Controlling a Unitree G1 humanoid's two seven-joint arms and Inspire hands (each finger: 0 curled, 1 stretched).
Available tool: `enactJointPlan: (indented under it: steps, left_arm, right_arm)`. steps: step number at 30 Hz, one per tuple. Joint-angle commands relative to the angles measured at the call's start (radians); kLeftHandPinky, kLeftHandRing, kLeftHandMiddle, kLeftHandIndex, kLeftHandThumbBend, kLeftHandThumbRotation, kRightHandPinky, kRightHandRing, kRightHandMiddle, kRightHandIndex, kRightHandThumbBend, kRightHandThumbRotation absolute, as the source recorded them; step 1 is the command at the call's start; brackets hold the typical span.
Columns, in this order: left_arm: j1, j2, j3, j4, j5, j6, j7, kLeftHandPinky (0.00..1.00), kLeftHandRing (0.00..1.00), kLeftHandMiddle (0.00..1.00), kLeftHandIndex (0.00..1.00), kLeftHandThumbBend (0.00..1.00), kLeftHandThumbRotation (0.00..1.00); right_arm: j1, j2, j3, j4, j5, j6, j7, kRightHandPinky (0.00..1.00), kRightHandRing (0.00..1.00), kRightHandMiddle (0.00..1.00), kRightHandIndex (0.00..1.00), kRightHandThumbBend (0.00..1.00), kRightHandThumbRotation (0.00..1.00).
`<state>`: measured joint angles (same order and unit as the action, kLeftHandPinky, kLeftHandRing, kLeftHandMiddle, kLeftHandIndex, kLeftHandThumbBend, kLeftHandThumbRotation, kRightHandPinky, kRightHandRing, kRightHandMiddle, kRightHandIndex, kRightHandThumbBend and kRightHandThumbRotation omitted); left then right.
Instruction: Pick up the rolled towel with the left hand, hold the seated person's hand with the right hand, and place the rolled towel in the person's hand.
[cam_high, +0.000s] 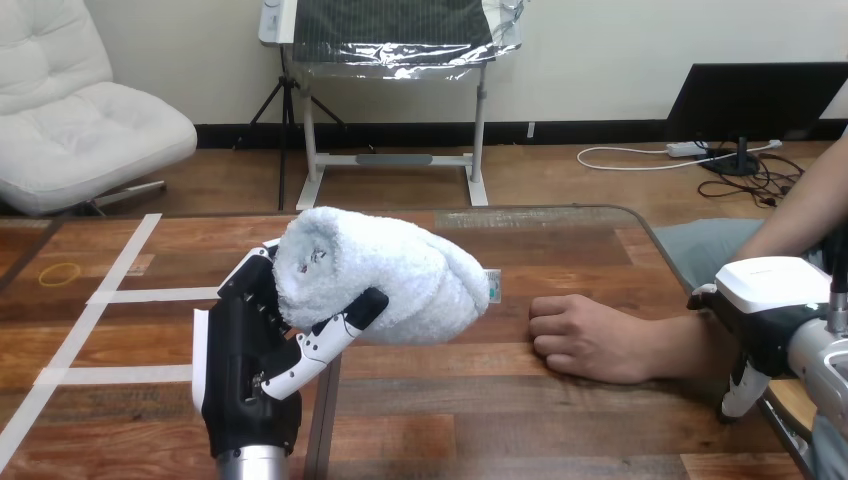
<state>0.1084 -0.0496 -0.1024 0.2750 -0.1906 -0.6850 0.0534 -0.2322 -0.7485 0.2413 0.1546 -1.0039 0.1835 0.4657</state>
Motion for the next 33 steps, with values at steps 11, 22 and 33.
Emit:
enactJointPlan:
  steps: [11, 22, 33]
  left_arm:
    - [-0.025, -0.052, 0.003, -0.085, 0.009, -0.008, -0.012, 0.50, 0.48, 0.49, 0.52, 0.68, 0.00]
    - [-0.014, -0.053, 0.001, -0.103, 0.004, 0.007, -0.012, 0.50, 0.48, 0.49, 0.52, 0.68, 0.00]
    - [-0.001, -0.051, 0.000, -0.120, 0.024, 0.019, -0.002, 0.50, 0.48, 0.48, 0.52, 0.68, 0.00]
  right_arm:
    - [-0.123, -0.007, 0.043, 0.104, -0.033, 0.030, -0.003, 0.98, 0.98, 0.96, 0.90, 0.74, 0.18]
    - [-0.162, -0.001, 0.085, 0.185, -0.030, 0.015, -0.022, 0.95, 0.96, 0.96, 0.89, 0.71, 0.18]
    - [-0.204, 0.010, 0.138, 0.271, -0.034, -0.006, -0.054, 0.93, 0.93, 0.93, 0.87, 0.68, 0.20]
